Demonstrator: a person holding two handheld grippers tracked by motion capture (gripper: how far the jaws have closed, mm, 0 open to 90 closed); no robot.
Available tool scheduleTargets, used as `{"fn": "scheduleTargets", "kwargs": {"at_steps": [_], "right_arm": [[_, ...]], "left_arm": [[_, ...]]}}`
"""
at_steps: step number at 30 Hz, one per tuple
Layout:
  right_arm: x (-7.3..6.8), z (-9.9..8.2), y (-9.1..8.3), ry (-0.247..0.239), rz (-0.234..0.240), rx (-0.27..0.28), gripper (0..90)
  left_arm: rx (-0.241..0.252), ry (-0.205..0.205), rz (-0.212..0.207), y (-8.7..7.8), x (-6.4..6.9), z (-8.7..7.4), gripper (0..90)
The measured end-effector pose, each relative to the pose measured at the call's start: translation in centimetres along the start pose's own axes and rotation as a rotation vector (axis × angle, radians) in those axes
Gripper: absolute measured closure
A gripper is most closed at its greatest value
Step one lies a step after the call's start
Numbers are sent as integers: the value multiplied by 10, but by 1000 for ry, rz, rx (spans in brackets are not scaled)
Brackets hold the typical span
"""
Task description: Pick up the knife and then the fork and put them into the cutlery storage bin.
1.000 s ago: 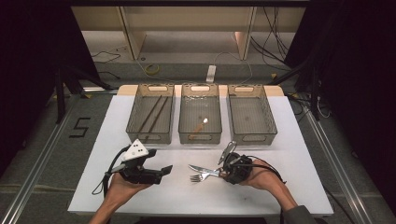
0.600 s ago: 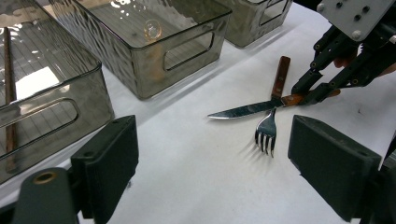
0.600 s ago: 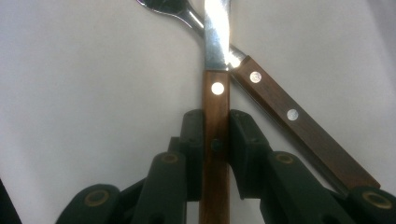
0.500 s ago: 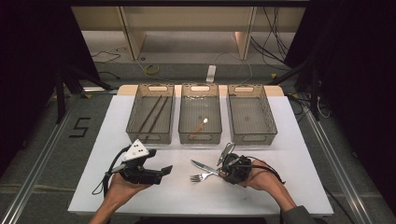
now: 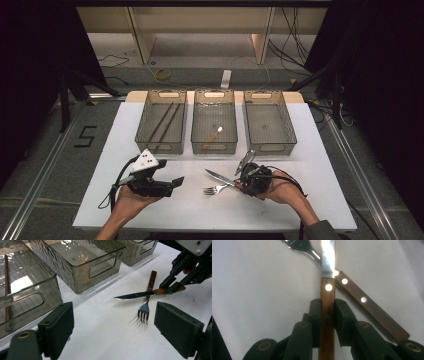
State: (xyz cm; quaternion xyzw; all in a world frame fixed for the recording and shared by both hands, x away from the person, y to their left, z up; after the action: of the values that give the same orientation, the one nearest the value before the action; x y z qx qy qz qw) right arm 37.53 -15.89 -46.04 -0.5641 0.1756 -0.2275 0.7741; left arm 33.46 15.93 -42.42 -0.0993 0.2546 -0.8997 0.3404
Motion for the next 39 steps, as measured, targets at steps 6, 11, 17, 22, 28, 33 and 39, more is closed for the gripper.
{"fn": "scheduleTargets", "kwargs": {"at_steps": [6,11,17,22,28,33,39], "right_arm": [[3,0,-8,7,3,68,770],[5,-2,-16,13,5,99,770],[10,-5,-29,43,-1,156,770],[15,-6,-35,63,-9,194,770],[18,-8,-41,84,-15,215,770],[23,-9,-45,97,-24,228,770],[29,-11,-48,105,-31,246,770]], "left_arm": [[10,-5,4,-1,-1,0,158],[17,-5,3,-2,-2,0,157],[42,-26,5,-4,-4,0,156],[49,-28,10,-5,-5,0,156],[59,-36,18,-6,-6,0,155],[57,-41,16,-6,-7,0,155],[61,-48,17,-6,-7,0,155]]}}
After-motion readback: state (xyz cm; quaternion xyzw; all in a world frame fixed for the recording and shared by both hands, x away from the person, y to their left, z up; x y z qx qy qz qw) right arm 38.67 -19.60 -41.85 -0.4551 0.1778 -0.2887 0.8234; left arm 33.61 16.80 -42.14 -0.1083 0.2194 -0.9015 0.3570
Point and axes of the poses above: each handheld gripper's, and its own axes: y roughly forward along the jaws, z roughly out of its top, x roughly to its right, the point moved 1 cm from there along y, roughly forward along the jaws, and after that the axes turned 8 degrees about y, right-handed, at the moved point
